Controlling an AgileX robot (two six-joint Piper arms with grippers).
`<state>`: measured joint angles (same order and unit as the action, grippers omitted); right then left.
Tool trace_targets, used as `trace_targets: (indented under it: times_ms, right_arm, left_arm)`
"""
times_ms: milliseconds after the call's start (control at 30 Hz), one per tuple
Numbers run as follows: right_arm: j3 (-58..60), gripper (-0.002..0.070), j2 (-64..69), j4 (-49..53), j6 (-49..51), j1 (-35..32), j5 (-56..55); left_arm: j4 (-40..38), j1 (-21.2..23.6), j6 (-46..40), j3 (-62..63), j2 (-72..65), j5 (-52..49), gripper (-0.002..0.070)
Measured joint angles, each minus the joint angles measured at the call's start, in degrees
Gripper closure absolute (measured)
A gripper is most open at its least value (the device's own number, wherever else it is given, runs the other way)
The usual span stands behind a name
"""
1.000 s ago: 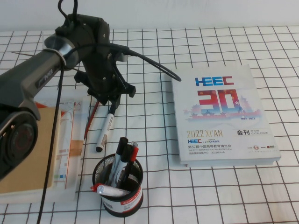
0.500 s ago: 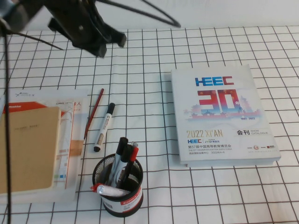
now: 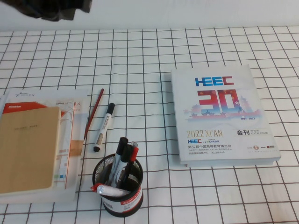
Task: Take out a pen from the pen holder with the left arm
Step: 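Take a marker out of the pen holder and lay it on the table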
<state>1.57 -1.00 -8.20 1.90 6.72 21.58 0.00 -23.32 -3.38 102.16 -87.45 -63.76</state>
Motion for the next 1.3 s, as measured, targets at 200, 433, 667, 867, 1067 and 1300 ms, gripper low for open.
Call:
trace_targets:
  times_ms: [200, 433, 667, 867, 1067, 1300]
  right_arm:
    - [0.00, 0.0692, 0.00, 0.00, 0.00, 0.00, 0.00]
    - [0.00, 0.0691, 0.00, 0.00, 0.00, 0.00, 0.00]
    - [0.00, 0.0691, 0.00, 0.00, 0.00, 0.00, 0.00]
    - [0.00, 0.0691, 0.00, 0.00, 0.00, 0.00, 0.00]
    - [0.00, 0.0691, 0.00, 0.00, 0.00, 0.00, 0.00]
    - [0.00, 0.0691, 0.00, 0.00, 0.00, 0.00, 0.00]
  left_arm:
    - [0.00, 0.00, 1.00, -17.08, 13.22, 9.83, 0.0677]
    - [0.00, 0.00, 2.50, -38.44, 29.71, 21.97, 0.0678]
    - [-0.31, 0.00, 4.24, -58.06, 47.26, 32.38, 0.0678]
    - [0.53, 0.00, 4.61, -66.71, 60.26, 34.08, 0.0678]
    - [1.87, 0.00, 4.50, -68.51, 64.34, 32.79, 0.0678]
    - [3.17, 0.00, 4.37, -68.66, 64.34, 27.72, 0.0678]
